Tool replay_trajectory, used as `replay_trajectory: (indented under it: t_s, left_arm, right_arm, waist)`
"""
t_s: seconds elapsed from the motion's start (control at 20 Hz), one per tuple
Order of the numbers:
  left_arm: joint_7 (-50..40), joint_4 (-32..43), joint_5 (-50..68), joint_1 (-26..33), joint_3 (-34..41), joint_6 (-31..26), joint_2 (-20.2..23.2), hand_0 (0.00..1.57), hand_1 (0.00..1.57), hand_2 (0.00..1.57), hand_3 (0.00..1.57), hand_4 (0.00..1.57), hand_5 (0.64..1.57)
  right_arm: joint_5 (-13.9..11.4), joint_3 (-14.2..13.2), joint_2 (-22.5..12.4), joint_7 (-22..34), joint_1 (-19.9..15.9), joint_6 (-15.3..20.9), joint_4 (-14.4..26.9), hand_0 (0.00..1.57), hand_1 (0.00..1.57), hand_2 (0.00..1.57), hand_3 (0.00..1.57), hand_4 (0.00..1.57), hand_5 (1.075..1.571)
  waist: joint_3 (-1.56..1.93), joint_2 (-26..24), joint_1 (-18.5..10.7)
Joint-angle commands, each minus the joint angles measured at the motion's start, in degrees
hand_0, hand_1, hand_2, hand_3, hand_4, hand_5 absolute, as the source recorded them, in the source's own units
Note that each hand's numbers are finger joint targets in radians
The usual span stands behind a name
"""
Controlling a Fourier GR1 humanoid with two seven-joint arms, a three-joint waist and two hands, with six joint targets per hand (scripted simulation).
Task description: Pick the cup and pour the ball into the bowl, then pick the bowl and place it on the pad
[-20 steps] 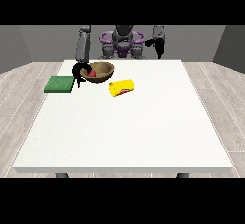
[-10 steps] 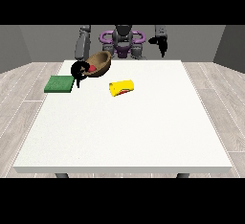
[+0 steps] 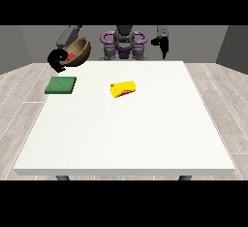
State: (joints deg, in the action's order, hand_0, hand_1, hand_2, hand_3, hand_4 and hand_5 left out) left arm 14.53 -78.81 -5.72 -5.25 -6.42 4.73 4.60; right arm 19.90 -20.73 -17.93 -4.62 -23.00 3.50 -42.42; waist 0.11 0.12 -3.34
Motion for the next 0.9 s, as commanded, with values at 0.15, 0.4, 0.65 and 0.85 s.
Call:
replay_trajectory:
  t_s: [0.15,0.4,0.65,0.85]
  left_arm:
    - [2.02,0.58,-1.09,0.06,-0.49,-0.39,-1.69,0.0,0.0,0.0,0.0,1.17,1.344]
    - [0.2,-3.07,-2.39,-3.11,-2.22,-0.37,-2.63,0.0,0.0,0.0,0.0,1.18,1.35]
    - [10.61,3.14,-4.36,-2.04,-2.3,3.16,-4.52,0.0,0.0,0.0,0.0,1.18,1.351]
    - [12.21,2.07,-1.4,-3.28,1.62,-1.31,-0.89,0.0,0.0,0.0,0.0,1.17,1.357]
  right_arm:
    - [1.94,-2.0,-7.22,3.79,-2.91,-1.68,-0.08,1.57,1.57,1.57,1.11,0.94,1.489]
    - [5.69,-7.37,-13.61,2.36,-4.86,-6.43,6.39,1.57,1.57,1.57,1.33,0.99,1.493]
    - [5.7,-7.15,-13.55,-3.47,-4.18,-9.96,8.8,1.57,1.57,1.57,0.73,0.93,1.509]
    - [6.61,-8.5,-16.59,-4.25,-4.89,-12.11,12.45,1.55,1.55,1.57,0.78,0.84,1.51]
  waist:
    - [-0.11,1.96,-0.72]
    - [-0.07,6.67,-3.29]
    - [-0.09,11.3,-1.99]
    - [-0.08,13.39,-3.01]
